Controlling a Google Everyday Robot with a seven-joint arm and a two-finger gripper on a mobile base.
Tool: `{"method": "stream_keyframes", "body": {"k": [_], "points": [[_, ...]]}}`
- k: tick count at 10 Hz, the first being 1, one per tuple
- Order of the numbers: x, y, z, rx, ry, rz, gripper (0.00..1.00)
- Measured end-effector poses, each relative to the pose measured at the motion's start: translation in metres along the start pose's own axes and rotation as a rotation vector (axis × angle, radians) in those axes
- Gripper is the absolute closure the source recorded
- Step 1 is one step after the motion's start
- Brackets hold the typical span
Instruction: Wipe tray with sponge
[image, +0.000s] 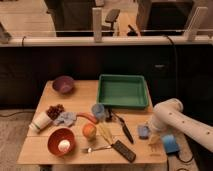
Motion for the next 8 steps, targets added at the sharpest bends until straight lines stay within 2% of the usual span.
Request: {"method": "stream_keyframes", "body": {"k": [2, 3, 5, 8], "points": [[0.001, 0.002, -0.002, -0.004, 0.003, 0.000, 0.96], [0.001, 0.002, -0.002, -0.005, 0.002, 0.001, 1.00], [0.001, 0.000, -0.003, -0.002, 0.002, -0.004, 1.00], [-0.003, -0.010, -0.017, 0.020, 0.016, -0.028, 1.00]]}}
